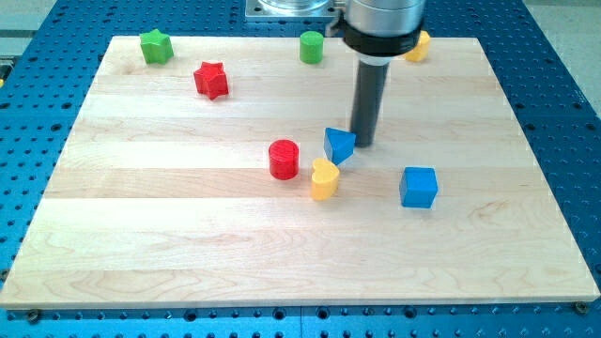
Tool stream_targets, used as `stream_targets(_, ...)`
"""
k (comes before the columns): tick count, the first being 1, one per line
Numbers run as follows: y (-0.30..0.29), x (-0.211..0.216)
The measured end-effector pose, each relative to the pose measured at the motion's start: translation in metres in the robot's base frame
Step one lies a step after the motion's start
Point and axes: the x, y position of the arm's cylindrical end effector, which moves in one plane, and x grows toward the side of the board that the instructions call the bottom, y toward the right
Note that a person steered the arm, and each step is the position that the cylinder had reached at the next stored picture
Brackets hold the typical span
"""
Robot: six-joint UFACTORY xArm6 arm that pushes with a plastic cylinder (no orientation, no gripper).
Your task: Push the triangle bottom right to the red star
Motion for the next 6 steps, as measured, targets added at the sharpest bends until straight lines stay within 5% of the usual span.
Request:
stream_targets(1, 0.011, 0.05)
stream_targets(3, -0.102, 0.005)
stream_targets(4, -0.045, 0.003)
stream_targets(6, -0.079, -0.011)
